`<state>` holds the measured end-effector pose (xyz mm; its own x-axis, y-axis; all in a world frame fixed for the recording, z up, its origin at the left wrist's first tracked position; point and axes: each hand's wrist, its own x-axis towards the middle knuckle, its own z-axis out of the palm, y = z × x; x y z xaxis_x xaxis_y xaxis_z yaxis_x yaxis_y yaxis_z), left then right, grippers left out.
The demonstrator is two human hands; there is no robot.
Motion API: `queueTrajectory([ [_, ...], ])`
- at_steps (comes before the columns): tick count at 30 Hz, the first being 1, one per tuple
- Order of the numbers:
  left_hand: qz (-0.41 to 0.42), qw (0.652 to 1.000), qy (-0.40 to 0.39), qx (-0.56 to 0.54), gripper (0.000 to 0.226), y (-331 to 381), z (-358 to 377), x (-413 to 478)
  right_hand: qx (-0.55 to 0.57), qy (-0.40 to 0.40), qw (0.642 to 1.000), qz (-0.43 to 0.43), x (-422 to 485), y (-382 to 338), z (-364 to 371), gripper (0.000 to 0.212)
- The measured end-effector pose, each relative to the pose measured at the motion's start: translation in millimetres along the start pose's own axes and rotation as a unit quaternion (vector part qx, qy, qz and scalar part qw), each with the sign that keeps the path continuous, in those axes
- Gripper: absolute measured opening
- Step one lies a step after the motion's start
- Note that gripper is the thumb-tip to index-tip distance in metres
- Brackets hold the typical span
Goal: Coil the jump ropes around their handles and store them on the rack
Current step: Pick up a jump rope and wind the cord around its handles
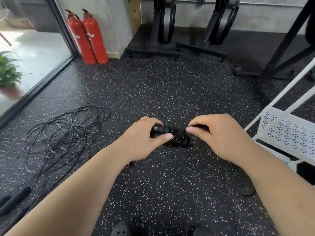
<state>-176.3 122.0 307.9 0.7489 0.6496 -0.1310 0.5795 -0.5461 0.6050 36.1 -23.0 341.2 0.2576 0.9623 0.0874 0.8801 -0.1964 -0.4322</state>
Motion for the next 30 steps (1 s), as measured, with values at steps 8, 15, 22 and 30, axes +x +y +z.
queueTrajectory([
  [8,0.002,0.999,0.036,0.020,0.044,7.8,10.8,2.2,0.016,0.007,1.000,-0.005,1.5,7.5,1.3,0.018],
  [15,0.061,0.997,-0.006,0.050,0.056,18.7,17.1,-1.3,0.004,-0.005,0.999,-0.041,2.2,14.3,-3.0,0.012],
  [22,0.150,0.985,-0.080,-0.024,0.053,30.6,3.5,-11.8,0.127,-0.096,0.987,-0.003,3.2,21.3,-10.3,0.006],
  [30,0.131,0.904,-0.071,-0.400,0.042,37.8,-6.8,-20.4,0.415,-0.146,0.895,0.070,-1.8,29.9,-30.1,0.015],
])
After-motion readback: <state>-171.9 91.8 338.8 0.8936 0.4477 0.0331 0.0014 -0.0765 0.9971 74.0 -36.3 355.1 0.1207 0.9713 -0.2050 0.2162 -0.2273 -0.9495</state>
